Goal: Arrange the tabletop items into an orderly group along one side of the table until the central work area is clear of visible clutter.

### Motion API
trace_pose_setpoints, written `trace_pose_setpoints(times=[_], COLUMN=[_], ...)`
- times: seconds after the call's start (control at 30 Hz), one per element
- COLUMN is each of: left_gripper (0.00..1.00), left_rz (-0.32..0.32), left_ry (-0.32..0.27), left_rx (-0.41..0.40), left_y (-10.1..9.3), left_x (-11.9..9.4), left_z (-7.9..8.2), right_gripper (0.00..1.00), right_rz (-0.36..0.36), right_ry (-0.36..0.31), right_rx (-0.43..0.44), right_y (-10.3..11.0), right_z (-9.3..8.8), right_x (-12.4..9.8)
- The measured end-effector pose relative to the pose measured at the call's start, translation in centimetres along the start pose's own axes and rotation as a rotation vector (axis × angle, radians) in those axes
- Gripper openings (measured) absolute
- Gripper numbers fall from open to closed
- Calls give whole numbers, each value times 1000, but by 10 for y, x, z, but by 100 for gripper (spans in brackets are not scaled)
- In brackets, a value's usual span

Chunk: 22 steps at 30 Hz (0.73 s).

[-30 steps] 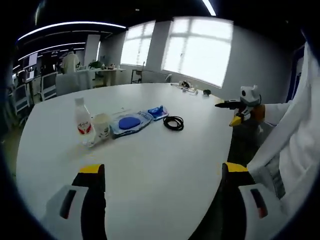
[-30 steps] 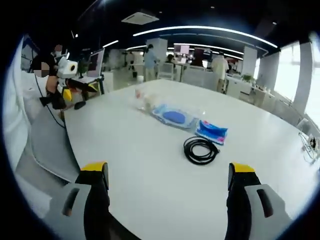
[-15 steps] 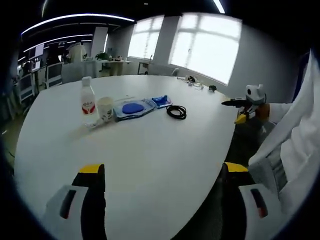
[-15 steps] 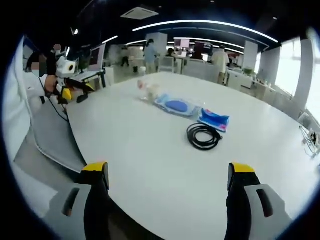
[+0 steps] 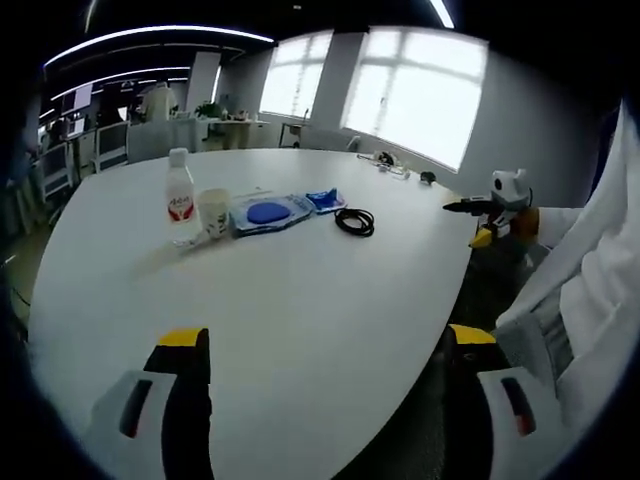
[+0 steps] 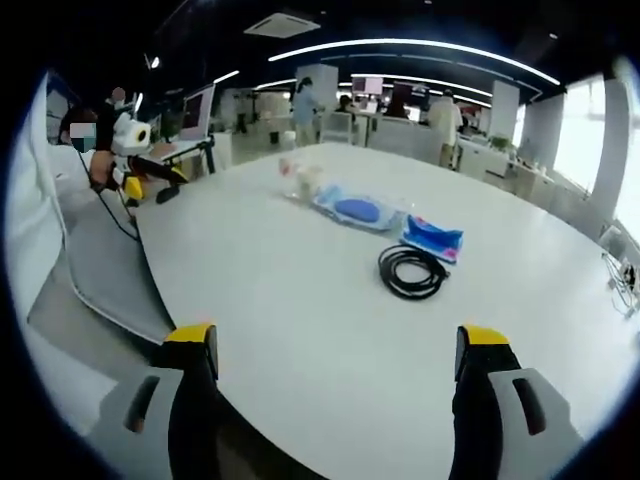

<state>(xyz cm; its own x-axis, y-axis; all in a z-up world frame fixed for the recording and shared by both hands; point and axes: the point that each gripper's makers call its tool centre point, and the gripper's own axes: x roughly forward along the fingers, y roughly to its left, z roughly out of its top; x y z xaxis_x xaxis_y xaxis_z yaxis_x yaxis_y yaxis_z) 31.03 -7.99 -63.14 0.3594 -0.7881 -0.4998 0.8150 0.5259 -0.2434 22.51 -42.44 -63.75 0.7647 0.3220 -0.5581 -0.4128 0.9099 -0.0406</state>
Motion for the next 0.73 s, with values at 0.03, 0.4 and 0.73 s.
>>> trace_pose_setpoints(times=[0.03,0.4,0.73], left_gripper=[100,100,100], left_rz=[0,-3,-4], left_ry=[-1,6,8], left_rx=[-2,0,0], left_y=[0,-2,0], left_x=[0,0,0], left_z=[0,-3,-3], right_gripper=[98,98,98], right_rz=[0,3,0], right_ry=[1,-1,-5], right_rx=[0,-2,-3], right_y=[0,1,0], right_z=[0,0,1], right_x=[0,-1,-1])
